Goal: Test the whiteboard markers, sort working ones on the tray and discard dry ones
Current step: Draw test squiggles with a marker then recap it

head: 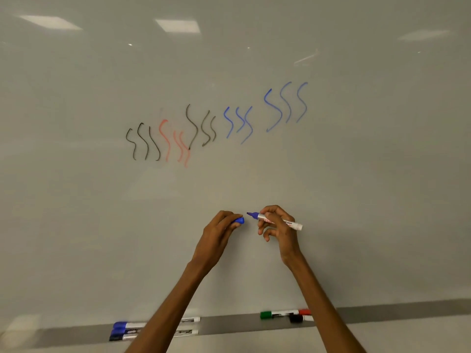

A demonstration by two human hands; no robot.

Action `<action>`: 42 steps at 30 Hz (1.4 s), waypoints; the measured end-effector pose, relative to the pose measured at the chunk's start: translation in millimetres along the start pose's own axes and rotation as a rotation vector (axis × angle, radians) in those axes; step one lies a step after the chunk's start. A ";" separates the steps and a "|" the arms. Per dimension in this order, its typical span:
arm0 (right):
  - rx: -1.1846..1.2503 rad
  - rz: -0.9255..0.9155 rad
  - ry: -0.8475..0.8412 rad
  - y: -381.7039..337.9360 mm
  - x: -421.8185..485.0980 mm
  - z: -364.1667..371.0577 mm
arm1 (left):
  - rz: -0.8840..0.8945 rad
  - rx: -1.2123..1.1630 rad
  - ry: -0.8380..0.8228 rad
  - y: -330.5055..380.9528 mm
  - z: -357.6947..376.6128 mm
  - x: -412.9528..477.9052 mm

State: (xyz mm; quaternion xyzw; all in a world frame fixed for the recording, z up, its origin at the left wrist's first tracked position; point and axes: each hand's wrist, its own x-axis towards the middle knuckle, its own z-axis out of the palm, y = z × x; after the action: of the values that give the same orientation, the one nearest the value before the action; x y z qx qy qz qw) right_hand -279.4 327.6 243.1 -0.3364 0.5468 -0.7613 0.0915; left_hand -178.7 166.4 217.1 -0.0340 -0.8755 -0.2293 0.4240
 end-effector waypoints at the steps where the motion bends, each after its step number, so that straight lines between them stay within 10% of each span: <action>1: -0.012 0.007 -0.005 3.3 -2.8 1.7 | -0.003 -0.008 -0.013 0.3 -0.3 -5.3; 42: 0.134 0.464 0.598 76.3 -115.9 -128.4 | -0.222 -0.432 -0.619 87.4 163.7 -67.8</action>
State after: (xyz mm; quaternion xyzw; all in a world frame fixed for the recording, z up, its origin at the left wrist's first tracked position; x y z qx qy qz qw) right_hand -287.8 456.0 104.6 0.0400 0.5601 -0.8188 0.1195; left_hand -232.2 324.0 110.6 -0.0952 -0.8920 -0.4315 0.0954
